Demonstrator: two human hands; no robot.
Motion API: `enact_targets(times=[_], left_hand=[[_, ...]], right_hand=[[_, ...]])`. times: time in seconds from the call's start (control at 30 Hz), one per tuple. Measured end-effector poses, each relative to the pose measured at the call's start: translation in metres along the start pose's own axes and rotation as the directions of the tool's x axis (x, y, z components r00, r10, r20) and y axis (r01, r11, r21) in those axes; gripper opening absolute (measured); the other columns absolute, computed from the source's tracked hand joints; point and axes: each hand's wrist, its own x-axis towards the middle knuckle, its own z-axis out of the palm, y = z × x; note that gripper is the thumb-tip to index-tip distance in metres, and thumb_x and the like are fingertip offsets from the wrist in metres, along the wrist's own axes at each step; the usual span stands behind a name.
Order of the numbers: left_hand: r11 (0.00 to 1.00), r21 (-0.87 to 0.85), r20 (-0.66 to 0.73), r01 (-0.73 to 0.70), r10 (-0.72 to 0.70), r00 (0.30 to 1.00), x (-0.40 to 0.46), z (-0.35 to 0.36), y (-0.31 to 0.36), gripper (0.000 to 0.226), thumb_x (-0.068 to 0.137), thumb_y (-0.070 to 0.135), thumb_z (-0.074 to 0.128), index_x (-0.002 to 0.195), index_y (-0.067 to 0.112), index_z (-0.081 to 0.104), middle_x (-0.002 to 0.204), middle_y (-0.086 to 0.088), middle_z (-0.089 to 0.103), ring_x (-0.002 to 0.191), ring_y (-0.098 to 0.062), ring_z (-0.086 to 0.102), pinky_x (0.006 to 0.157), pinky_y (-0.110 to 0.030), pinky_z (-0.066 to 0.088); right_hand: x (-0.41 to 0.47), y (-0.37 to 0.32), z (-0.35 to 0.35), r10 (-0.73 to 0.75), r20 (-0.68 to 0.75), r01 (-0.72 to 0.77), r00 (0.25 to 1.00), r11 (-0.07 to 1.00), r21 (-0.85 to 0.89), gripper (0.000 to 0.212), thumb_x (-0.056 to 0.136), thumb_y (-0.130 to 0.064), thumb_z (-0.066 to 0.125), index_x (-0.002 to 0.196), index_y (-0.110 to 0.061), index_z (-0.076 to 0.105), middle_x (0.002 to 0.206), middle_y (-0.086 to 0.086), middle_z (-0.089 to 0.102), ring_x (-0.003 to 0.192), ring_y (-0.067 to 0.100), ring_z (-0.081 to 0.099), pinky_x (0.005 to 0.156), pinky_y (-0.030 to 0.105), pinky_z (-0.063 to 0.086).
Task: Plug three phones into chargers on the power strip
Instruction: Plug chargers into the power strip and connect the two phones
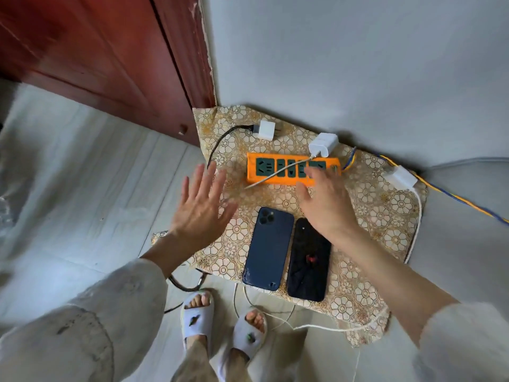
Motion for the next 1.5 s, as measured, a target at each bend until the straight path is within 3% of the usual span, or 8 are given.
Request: enact_targets(times=[0.17,0.37,0.53,0.7,0.87,1.0,1.43,1.5], left_hand=[[0.981,0.175,0.085,-0.08,0.066,0.994,0.005,0.041,-0.019,0.081,0.084,0.066,0.017,0.141,0.021,-0.019,0.154,-0.004,-0.022,0.14,-0.024,-0.023,0.119,-0.046,-0.003],[0.977,0.185,-0.012,-0.102,0.106,0.994,0.009,0.053,-0.024,0.082,0.084,0.067,0.016,0.145,0.016,-0.007,0.155,-0.007,-0.008,0.143,-0.029,-0.009,0.117,-0.049,0.01],[0.972,0.214,0.004,-0.095,0.096,0.995,0.008,0.055,-0.027,0.083,0.084,0.068,0.009,0.144,0.015,-0.012,0.155,-0.007,-0.012,0.142,-0.028,-0.013,0.118,-0.047,0.008],[0.975,0.197,0.016,-0.099,0.098,0.995,0.009,0.053,-0.027,0.082,0.083,0.068,0.008,0.143,0.016,-0.012,0.154,-0.007,-0.013,0.14,-0.029,-0.016,0.117,-0.049,0.007],[0.979,0.18,0.028,-0.092,0.089,0.996,0.01,0.052,-0.027,0.082,0.082,0.069,0.005,0.141,0.018,-0.021,0.152,-0.004,-0.022,0.139,-0.026,-0.023,0.117,-0.046,0.0],[0.981,0.167,0.024,-0.094,0.091,0.996,0.01,0.051,-0.026,0.082,0.082,0.069,0.007,0.142,0.019,-0.016,0.152,-0.004,-0.018,0.143,-0.027,-0.012,0.118,-0.047,0.004],[0.973,0.209,-0.028,-0.101,0.109,0.994,-0.005,0.058,-0.019,0.066,0.089,0.056,0.003,0.144,0.022,-0.009,0.154,-0.009,-0.005,0.142,-0.029,-0.006,0.115,-0.05,-0.003],[0.971,0.21,-0.031,-0.114,0.123,0.992,-0.011,0.058,-0.015,0.063,0.091,0.051,0.008,0.145,0.019,0.002,0.154,-0.011,0.004,0.142,-0.032,0.001,0.114,-0.054,0.002]], right_hand=[[0.066,-0.03,0.02,-0.16,-0.038,0.153,0.986,0.979,-0.131,0.042,0.094,-0.023,0.046,0.134,-0.011,0.041,0.132,0.013,0.049,0.124,0.03,0.04,0.095,0.044,0.037],[0.124,-0.046,0.041,-0.229,0.152,0.274,0.962,0.842,-0.466,0.056,0.093,-0.031,0.047,0.141,-0.011,0.028,0.144,0.011,0.039,0.131,0.032,0.033,0.106,0.047,0.03],[0.137,-0.055,0.044,-0.317,0.136,0.333,0.939,0.728,-0.6,0.038,0.088,-0.014,0.052,0.124,-0.004,0.048,0.124,0.019,0.052,0.118,0.034,0.038,0.093,0.047,0.035],[0.127,-0.054,0.029,-0.364,0.112,0.381,0.924,0.883,-0.275,0.037,0.081,-0.019,0.06,0.115,-0.005,0.058,0.11,0.014,0.062,0.104,0.03,0.052,0.084,0.035,0.04],[0.105,-0.039,0.005,-0.162,0.186,0.093,0.969,0.939,0.331,0.019,0.073,-0.019,0.069,0.082,-0.03,0.056,0.085,-0.016,0.063,0.08,0.001,0.063,0.079,0.024,0.051],[0.091,-0.02,0.005,-0.137,0.236,0.044,0.962,0.931,0.362,0.029,0.068,-0.014,0.074,0.082,-0.033,0.057,0.094,-0.007,0.068,0.093,0.014,0.067,0.091,0.044,0.051],[0.077,-0.001,-0.001,-0.191,0.293,0.075,0.937,0.928,0.364,0.046,0.072,-0.006,0.074,0.081,-0.046,0.053,0.096,-0.021,0.056,0.084,-0.003,0.063,0.071,0.007,0.049],[0.076,-0.001,-0.001,-0.193,0.282,0.092,0.94,0.937,0.338,0.043,0.072,-0.008,0.075,0.084,-0.044,0.054,0.096,-0.02,0.055,0.088,0.002,0.063,0.079,0.015,0.051]])
